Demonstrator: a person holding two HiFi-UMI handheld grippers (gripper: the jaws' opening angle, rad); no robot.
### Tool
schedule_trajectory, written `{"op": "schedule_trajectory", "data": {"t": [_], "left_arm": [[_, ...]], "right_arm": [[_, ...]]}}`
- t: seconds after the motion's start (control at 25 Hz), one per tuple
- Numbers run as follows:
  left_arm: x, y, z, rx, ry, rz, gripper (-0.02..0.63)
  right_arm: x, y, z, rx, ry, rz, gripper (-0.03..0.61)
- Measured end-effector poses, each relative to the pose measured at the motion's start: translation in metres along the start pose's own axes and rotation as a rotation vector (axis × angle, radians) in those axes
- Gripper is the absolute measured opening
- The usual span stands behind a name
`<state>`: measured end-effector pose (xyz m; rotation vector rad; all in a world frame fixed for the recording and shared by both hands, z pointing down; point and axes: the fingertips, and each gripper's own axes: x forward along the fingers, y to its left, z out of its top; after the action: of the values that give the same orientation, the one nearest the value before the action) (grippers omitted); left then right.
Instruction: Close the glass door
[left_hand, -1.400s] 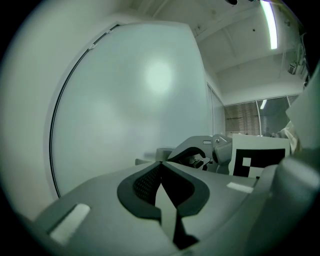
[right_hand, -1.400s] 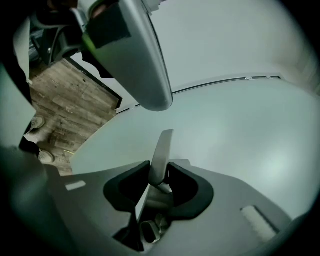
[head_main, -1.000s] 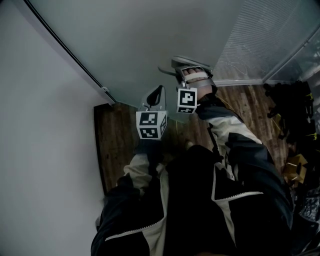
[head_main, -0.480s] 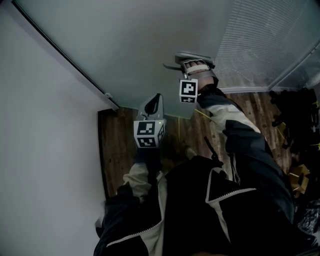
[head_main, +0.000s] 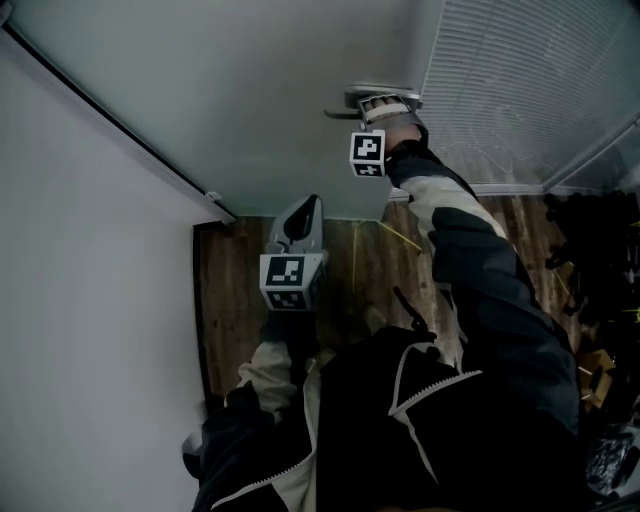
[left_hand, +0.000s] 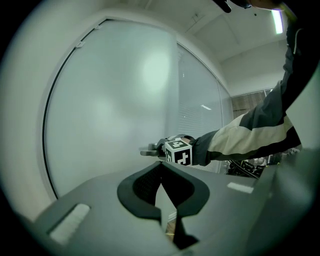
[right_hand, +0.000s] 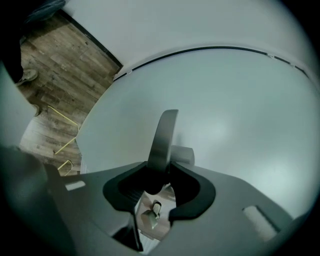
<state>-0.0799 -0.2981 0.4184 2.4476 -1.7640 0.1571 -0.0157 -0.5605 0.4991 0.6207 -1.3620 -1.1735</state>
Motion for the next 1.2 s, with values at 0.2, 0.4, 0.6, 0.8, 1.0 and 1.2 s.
{"op": "schedule_trajectory", "data": {"t": [0.2,0.4,0.6,0.8,1.0,1.2], "left_arm": [[0.012,0.009,-0.006,-0.014,0.01,0.035,0.003],[0.021,0.014,-0.018,-0.018,0.048,0.061,0.003],[0.018,0.024,-0.027,-0.031,0.059,0.099,0.003],[0.015,0.031,-0.032,-0.049,0.065,0.13,0.002],[0.021,0.024,-0.032,-0.033,0.058,0.11,0.003],[0.018,0.025,-0.035,-0.04,0.071,0.118,0.003]], "right_arm": [[0.055,-0.015,-0.007,-0.06,0.023,0.018,0.142],[0.097,-0.026,-0.018,-0.057,0.057,0.048,0.149],[0.119,-0.038,-0.019,-0.052,0.072,0.04,0.149],[0.122,-0.044,-0.016,-0.015,0.075,0.02,0.147],[0.122,-0.04,-0.014,0.019,0.053,0.04,0.15],[0.122,-0.038,-0.012,0.064,0.037,0.07,0.185]]}}
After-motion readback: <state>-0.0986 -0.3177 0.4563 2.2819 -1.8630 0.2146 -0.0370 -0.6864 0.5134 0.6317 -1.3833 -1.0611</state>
